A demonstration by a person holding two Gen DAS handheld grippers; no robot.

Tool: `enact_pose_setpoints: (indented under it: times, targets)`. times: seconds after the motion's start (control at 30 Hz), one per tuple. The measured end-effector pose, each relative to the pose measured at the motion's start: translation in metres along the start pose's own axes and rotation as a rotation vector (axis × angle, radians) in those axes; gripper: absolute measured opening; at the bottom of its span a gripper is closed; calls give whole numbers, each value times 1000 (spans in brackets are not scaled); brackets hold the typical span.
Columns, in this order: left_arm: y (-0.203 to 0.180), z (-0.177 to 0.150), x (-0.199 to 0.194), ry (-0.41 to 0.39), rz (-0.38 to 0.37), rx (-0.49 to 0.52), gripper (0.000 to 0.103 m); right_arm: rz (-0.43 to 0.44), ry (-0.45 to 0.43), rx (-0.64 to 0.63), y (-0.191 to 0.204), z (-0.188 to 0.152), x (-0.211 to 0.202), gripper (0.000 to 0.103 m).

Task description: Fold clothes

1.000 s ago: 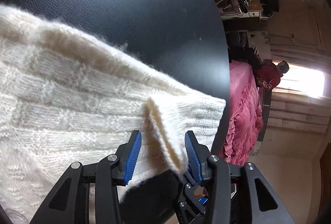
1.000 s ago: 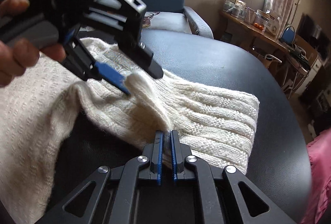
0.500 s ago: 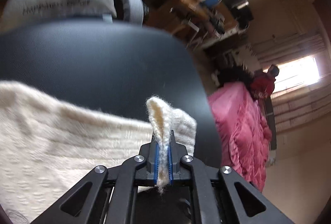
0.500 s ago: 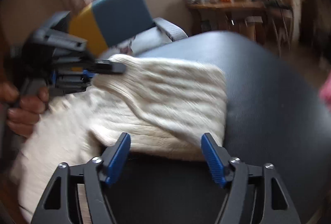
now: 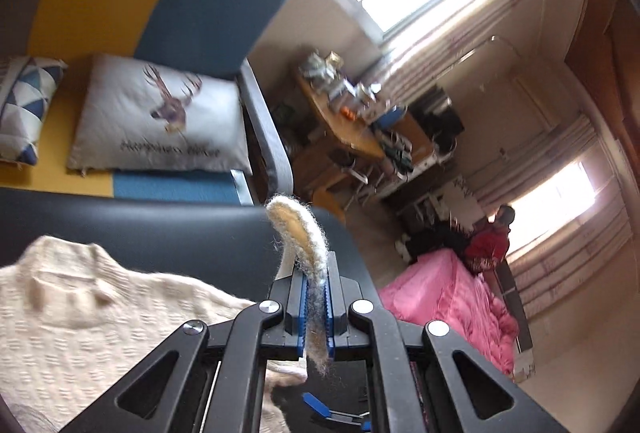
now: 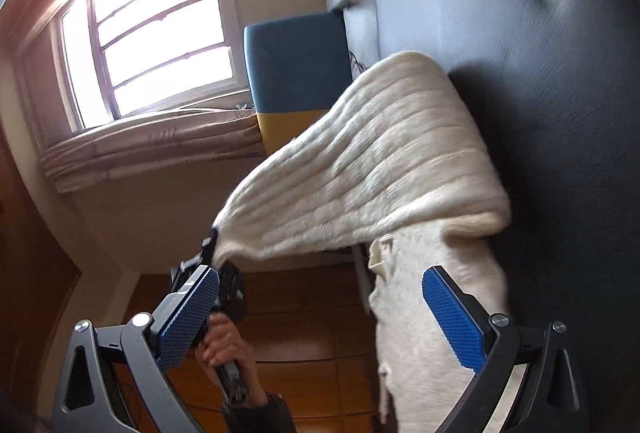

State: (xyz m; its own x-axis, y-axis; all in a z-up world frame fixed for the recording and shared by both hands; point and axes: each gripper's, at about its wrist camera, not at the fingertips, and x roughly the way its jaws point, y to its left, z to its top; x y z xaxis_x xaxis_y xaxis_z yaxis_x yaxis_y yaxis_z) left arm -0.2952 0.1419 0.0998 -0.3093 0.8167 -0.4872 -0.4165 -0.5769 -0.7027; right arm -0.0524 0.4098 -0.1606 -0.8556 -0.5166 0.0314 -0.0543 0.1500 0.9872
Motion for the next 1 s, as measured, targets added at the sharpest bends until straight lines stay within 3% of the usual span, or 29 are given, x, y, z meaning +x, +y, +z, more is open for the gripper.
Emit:
enact_pose_setpoints:
  times: [0.13,0.47,0.63,0.7,0.8,0.9,1.0]
  targets:
    - [46,-9,-56,-76,33,-44,5,-25,23,27,-5,-9,46,103]
    - [212,-65,-103,-28,260,-238,5,-203,32,-44,-8,-18,79,103]
    - [264,-97,-88,39,347,-282,5,-277,34,-93,-8,-16,79,103]
    - [281,-109,-89,64,359,-290,5,-307,39,-114,-6,-16,80,103]
    - [301,-120,-95,77,318,-345,6,-350,53,-148,-4,-16,82,103]
    - [317,-125,-102,78,287,-405,16,-415,78,-203,-2,-23,81,103]
    - [320,-126,-100,101,288,-384,18,-494,110,-274,4,-32,84,103]
